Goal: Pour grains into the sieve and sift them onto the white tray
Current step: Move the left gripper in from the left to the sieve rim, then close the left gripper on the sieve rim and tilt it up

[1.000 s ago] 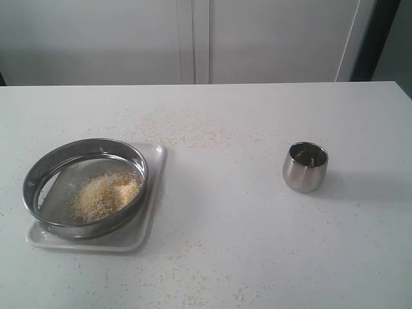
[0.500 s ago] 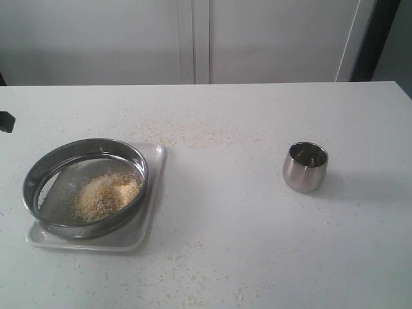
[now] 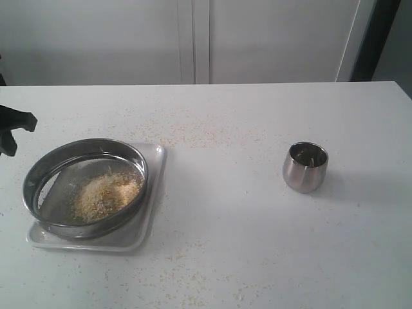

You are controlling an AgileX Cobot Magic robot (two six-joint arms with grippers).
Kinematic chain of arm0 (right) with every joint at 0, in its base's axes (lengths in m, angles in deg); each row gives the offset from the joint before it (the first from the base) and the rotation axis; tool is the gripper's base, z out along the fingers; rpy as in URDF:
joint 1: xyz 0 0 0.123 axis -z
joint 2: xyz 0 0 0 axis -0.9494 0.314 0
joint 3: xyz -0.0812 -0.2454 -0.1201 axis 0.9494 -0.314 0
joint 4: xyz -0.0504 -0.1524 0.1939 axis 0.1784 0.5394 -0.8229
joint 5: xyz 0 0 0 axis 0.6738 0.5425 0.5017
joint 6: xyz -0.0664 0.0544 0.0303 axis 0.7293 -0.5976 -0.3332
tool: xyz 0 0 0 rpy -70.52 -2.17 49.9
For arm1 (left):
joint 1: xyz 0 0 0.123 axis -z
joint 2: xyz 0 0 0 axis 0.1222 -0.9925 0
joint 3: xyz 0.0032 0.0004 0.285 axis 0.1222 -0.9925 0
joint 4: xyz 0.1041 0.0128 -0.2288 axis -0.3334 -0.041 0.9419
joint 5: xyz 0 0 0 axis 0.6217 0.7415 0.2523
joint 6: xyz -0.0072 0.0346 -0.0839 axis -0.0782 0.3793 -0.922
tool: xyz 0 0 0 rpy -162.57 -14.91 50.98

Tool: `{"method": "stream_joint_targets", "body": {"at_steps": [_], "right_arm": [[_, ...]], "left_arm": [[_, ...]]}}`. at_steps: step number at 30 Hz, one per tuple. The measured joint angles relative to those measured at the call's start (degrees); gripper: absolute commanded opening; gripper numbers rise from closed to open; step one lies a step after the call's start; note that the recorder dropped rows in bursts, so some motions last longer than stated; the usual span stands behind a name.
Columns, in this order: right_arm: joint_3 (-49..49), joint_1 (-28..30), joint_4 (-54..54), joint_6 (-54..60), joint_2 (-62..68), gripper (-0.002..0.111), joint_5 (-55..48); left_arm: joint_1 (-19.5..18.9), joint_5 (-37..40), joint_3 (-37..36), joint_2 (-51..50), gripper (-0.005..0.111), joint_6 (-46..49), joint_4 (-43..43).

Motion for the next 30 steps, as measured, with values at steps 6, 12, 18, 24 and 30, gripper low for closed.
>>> {"method": "stream_joint_targets", "body": {"at_steps": [6, 12, 18, 24, 30], "right_arm": [[0.0, 0.0, 0.0, 0.0, 0.0, 0.000, 0.0], [0.0, 0.0, 0.0, 0.0, 0.0, 0.000, 0.0], [0.0, 0.0, 0.0, 0.0, 0.0, 0.000, 0.0], [0.0, 0.0, 0.0, 0.0, 0.0, 0.000, 0.0], [0.0, 0.0, 0.0, 0.0, 0.0, 0.000, 0.0]], "left_arm": [[0.0, 0.0, 0.2, -3.1, 0.043, -0.1, 2.1], [0.0, -1.5, 0.2, -6.0, 0.043, -0.1, 3.6], [0.5, -3.7, 0.2, -9.3, 0.043, -0.1, 3.9], [1.4, -6.6, 0.2, -12.5, 0.043, -0.1, 4.1], [1.4, -6.8, 0.2, -14.7, 0.043, -0.1, 4.1]]}}
